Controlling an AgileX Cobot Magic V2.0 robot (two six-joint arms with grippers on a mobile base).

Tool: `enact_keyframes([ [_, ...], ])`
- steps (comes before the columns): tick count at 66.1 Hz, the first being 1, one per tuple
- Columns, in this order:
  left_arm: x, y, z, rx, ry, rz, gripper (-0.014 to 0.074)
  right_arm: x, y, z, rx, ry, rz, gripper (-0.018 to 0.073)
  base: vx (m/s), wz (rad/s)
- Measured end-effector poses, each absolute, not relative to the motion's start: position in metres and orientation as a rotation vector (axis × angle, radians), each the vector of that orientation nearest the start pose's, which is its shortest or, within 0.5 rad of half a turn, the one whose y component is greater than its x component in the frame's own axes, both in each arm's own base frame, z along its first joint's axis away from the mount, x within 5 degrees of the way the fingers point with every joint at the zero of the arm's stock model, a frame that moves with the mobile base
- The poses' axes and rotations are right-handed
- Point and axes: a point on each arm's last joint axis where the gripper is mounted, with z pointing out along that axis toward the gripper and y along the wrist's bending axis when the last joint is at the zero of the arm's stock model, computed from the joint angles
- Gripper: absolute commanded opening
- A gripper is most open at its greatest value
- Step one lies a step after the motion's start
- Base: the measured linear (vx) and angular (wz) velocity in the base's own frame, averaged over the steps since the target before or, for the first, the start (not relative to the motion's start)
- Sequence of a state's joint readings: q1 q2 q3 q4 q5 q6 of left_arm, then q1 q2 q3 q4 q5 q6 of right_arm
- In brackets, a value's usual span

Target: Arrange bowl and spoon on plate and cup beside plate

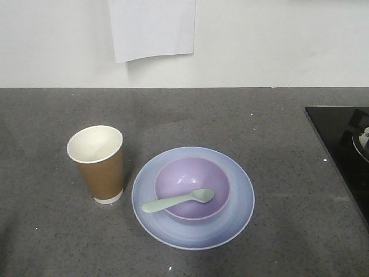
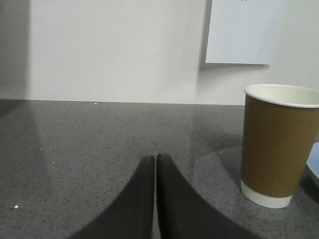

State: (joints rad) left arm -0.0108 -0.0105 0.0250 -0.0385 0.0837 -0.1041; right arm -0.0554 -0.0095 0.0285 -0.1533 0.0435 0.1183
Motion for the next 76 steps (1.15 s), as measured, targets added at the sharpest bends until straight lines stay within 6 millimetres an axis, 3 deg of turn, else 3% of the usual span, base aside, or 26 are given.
enact_keyframes([
  [76, 0.0567, -0.0009, 0.1977, -0.102, 1.58, -0.122, -0.0006, 0.0568, -0.0038, 0.1999, 0.022, 1.549, -0.077, -0.0005, 0.0, 0.0],
])
